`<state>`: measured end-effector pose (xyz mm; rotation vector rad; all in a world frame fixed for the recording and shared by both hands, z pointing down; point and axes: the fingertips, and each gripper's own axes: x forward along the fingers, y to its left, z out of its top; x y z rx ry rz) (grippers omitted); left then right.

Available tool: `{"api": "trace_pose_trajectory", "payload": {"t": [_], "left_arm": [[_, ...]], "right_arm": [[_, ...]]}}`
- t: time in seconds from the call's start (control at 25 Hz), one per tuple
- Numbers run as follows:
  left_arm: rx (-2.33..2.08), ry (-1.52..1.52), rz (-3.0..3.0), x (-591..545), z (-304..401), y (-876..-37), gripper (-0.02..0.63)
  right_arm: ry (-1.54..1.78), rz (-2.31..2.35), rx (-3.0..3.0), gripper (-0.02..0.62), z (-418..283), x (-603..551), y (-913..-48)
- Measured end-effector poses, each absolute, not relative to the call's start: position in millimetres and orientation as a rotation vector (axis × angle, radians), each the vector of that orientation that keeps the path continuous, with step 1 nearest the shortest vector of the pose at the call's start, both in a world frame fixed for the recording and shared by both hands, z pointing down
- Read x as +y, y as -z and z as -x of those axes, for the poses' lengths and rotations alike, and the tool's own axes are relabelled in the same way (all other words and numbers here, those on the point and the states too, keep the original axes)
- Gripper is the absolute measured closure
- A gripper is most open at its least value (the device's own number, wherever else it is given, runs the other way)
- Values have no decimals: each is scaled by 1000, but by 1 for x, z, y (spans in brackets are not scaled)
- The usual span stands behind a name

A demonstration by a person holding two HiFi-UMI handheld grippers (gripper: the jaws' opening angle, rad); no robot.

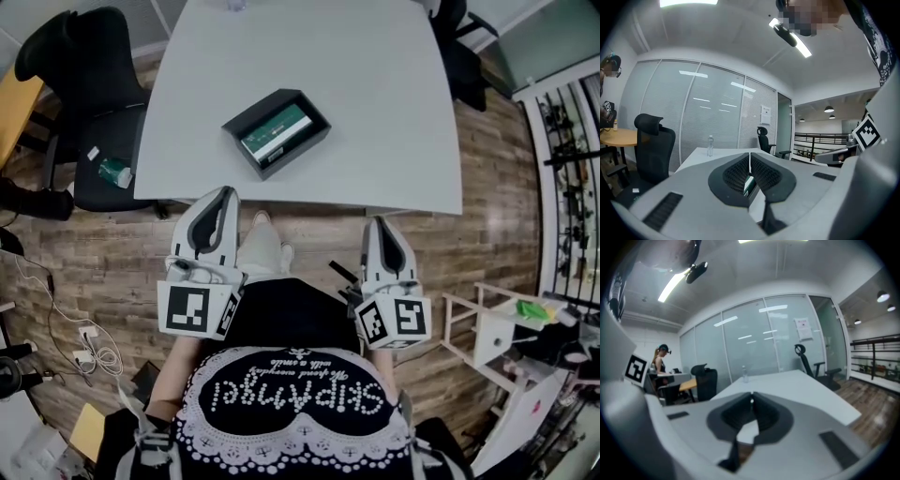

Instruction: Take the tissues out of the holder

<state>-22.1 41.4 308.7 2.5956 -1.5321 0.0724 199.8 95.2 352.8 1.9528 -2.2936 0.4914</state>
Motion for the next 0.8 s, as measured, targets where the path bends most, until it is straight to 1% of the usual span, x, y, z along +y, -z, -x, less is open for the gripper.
{"api": "trace_pose_trajectory", "payload": {"t": [0.36,0.56,0.8], "left_arm": [[-1483,-65,-2583,-6,31,-317,575],[-1460,-58,-2600,-53,39,-312,575],[-1464,-33,-2559,-98,42,-313,575]], "right_arm": [[-523,-1944,-2266,558,-182,50,-355],[-494,-1948,-2261,558,-172,8,-337],[-473,-2007,-2222,558,-184,-29,-326]]}}
